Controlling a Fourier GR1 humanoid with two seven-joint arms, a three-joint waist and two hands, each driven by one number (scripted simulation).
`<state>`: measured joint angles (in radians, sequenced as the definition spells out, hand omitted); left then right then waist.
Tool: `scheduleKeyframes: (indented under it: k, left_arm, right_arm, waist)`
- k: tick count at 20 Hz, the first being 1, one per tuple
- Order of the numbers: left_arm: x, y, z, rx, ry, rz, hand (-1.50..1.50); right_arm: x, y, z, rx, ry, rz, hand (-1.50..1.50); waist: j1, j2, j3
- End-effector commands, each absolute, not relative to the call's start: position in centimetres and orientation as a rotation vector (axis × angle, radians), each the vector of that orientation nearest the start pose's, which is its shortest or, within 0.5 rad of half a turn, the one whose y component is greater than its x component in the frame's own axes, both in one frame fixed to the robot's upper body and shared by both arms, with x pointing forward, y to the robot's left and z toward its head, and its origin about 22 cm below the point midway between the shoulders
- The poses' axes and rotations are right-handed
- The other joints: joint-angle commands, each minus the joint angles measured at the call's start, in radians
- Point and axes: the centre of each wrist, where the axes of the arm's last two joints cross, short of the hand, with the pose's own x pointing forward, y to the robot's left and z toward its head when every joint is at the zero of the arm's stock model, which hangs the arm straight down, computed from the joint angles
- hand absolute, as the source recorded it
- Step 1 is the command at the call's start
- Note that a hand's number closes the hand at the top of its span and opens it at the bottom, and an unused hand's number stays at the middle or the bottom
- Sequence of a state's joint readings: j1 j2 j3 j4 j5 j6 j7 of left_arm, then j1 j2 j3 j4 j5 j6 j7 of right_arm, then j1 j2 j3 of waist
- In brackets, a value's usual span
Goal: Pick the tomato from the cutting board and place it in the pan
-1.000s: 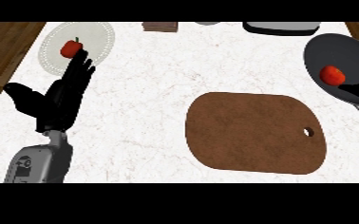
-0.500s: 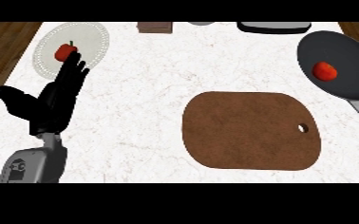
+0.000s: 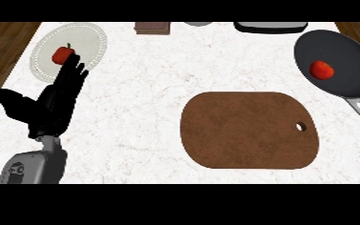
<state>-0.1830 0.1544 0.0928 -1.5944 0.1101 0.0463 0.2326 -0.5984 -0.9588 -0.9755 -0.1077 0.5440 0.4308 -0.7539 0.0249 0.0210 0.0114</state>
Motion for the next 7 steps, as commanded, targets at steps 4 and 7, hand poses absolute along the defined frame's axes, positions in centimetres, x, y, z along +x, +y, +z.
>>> scheduleKeyframes:
  k: [4, 7]
  left_arm:
    - [28.1, 27.6, 7.1, 0.069, -1.531, 0.037, 0.00]
    - [28.2, 27.8, 6.2, 0.072, -1.544, 0.032, 0.00]
  right_arm:
    - [19.5, -60.2, 6.9, -0.478, -1.737, 0.003, -1.50]
    - [19.4, -60.8, 8.3, -0.490, -1.719, 0.014, -1.50]
  waist:
    - [0.000, -0.005, 0.000]
    - [0.003, -0.002, -0.001]
